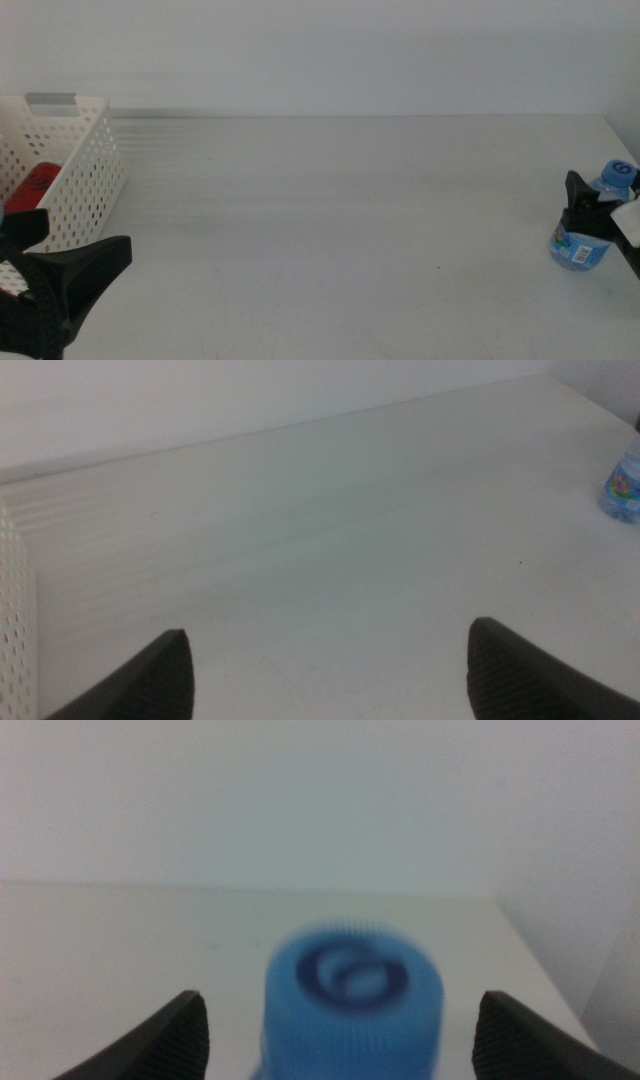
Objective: Use arms to grab the bottles and put them into the dustbin to the left of the table.
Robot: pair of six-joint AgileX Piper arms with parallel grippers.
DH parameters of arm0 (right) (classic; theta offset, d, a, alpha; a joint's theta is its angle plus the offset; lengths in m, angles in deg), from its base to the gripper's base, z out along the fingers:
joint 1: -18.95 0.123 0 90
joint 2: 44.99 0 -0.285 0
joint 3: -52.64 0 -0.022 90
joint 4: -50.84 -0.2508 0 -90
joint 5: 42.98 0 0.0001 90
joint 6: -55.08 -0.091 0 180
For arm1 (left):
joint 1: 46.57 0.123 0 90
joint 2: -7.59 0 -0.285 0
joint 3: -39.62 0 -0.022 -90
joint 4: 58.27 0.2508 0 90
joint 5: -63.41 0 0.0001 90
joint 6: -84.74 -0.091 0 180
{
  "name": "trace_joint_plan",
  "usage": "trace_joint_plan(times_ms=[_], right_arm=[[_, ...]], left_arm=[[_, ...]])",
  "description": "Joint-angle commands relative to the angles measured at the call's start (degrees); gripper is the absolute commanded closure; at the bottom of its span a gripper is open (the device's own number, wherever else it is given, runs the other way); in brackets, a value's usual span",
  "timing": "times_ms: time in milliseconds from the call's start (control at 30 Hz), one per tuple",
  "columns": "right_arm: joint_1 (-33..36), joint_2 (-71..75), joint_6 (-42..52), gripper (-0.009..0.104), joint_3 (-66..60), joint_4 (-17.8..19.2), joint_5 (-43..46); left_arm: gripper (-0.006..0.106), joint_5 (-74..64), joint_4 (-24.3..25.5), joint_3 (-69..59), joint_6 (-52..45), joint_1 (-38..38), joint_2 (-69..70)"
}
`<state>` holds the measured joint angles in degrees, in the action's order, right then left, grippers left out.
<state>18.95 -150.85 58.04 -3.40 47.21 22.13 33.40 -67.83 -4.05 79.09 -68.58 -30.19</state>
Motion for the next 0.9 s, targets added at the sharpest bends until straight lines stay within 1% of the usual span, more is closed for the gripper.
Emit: trace_joint_plan(times_ms=[0, 333, 400, 433, 500, 567, 600, 633, 700, 767, 833, 867], right_arm=[[-0.24, 0.73, 2.50, 0.019, 2.88, 0.26, 3.16], [-0.24, -5.97, 2.45, 0.019, 5.08, 0.32, 2.36], [-0.24, -6.54, 2.45, 0.023, 5.08, 0.69, 2.40], [-0.24, -6.60, 2.45, 0.028, 5.08, 1.24, 2.26], [-0.24, -6.60, 2.27, 0.046, 5.08, 2.69, 2.23], [0.00, -6.60, -0.07, 0.075, 5.15, 6.08, 2.29], [0.39, -6.60, -1.45, 0.088, 5.21, 7.94, 2.29], [0.97, -6.60, -4.55, 0.095, 5.49, 9.63, 2.34], [2.60, -6.60, -8.32, 0.095, 7.36, 12.87, 2.29], [5.08, -6.60, -10.07, 0.095, 10.63, 16.19, 2.03], [7.89, -6.60, -10.20, 0.095, 14.71, 18.50, 0.70], [9.64, -6.60, -10.69, 0.095, 17.38, 19.34, -1.47]], left_arm=[[0.010, 4.26, -0.72, 1.66, 0.76, -0.31, -0.30], [0.010, 4.26, -0.72, 1.66, 0.76, -0.31, -0.30], [0.010, 4.26, -0.72, 1.66, 0.76, -0.31, -0.30], [0.010, 4.26, -0.72, 1.66, 0.76, -0.31, -0.30], [0.010, 4.26, -0.72, 1.66, 0.76, -0.31, -0.30], [0.010, 4.26, -0.72, 1.66, 0.76, -0.31, -0.30], [0.010, 4.26, -0.72, 1.66, 0.76, -0.31, -0.30], [0.010, 4.26, -0.72, 1.66, 0.76, -0.31, -0.30], [0.010, 4.26, -0.72, 1.66, 0.76, -0.31, -0.30], [0.010, 4.26, -0.72, 1.66, 0.76, -0.31, -0.30], [0.010, 4.26, -0.72, 1.66, 0.76, -0.31, -0.30], [0.010, 4.26, -0.72, 1.66, 0.76, -0.31, -0.30]])
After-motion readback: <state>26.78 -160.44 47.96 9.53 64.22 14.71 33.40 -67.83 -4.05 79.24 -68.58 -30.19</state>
